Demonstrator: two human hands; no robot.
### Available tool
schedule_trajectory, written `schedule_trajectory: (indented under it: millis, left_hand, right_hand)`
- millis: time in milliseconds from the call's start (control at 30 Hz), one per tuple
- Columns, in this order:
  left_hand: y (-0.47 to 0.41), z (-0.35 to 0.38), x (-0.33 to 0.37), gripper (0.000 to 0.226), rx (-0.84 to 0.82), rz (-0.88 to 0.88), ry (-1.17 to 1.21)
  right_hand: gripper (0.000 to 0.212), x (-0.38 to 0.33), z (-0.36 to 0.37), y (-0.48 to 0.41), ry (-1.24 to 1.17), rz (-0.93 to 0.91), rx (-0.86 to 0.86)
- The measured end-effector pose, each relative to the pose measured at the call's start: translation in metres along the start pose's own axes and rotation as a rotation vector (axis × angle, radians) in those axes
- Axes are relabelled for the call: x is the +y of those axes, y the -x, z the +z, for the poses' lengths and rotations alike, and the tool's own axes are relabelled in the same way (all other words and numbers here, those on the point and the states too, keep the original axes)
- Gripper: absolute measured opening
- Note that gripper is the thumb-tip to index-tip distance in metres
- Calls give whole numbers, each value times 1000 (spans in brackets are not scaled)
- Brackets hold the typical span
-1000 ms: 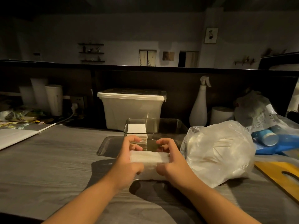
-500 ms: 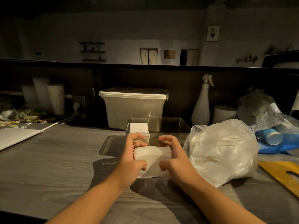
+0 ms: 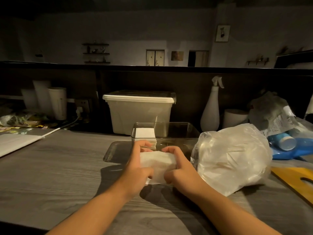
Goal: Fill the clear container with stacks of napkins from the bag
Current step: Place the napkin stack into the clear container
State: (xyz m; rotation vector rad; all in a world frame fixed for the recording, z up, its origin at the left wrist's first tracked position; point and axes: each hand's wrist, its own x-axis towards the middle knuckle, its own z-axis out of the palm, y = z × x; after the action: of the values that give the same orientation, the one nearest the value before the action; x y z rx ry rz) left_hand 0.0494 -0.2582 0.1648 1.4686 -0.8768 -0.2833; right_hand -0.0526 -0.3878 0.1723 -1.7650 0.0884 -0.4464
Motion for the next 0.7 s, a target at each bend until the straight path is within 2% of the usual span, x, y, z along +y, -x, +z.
schedule_trajectory:
  millis: [167,300,433,567,700]
  left_hand:
    - [2,-2,4,72,33,-12,25]
    - [5,-4,7,71,-29,-54,-10]
    - [10,-6,10,78,-123,-41,-57]
    - [9,-6,4,82,-77,1,-111]
    - [4,-4,6,77,-53,-57,-81]
  right_hand:
    - [61,-3,1,0,52,-25,70]
    - [59,1,-6,2,67,81,80]
    - [55,1,-11,1,125,75,131]
    - [57,0,-13,4,144,88,65]
    - [60,-2,-11,4,59,68,-19]
